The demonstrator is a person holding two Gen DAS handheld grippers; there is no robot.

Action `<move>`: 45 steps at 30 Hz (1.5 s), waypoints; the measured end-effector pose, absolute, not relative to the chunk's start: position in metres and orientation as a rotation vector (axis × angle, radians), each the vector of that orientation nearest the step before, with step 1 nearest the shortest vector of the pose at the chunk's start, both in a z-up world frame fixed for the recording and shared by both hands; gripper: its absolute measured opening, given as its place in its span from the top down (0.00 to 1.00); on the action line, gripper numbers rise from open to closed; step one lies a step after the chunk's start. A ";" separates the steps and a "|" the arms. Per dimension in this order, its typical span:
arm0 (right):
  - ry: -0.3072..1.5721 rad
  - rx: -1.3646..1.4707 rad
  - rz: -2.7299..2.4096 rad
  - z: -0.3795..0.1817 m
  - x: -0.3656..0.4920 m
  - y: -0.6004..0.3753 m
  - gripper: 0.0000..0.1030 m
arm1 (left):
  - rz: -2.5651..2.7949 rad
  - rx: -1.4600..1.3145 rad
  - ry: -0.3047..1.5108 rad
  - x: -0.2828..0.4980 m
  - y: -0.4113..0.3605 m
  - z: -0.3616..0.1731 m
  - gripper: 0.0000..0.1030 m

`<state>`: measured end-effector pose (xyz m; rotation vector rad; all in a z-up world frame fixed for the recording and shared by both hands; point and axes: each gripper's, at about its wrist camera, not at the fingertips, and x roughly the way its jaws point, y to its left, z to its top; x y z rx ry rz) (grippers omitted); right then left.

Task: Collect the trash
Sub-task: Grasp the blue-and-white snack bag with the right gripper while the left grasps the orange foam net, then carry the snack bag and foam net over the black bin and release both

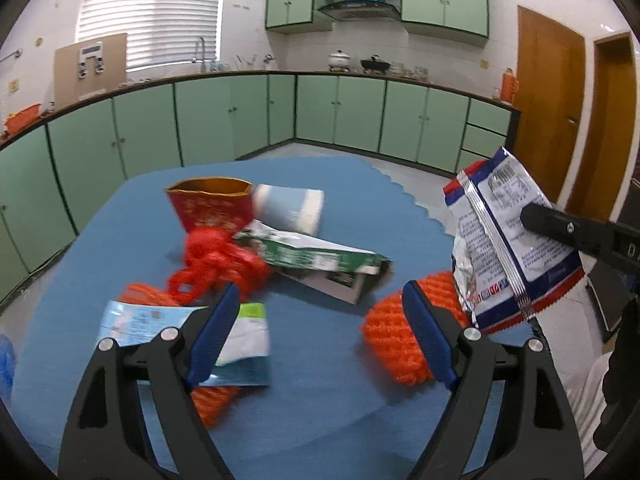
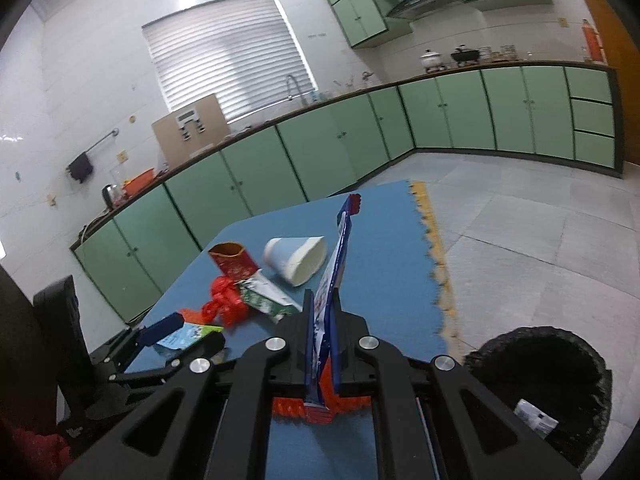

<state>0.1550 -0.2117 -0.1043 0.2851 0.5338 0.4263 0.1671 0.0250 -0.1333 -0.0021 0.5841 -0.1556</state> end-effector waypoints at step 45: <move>0.520 0.263 0.310 -0.091 0.140 -0.251 0.94 | -0.291 -0.078 0.533 0.170 -0.008 -0.105 0.83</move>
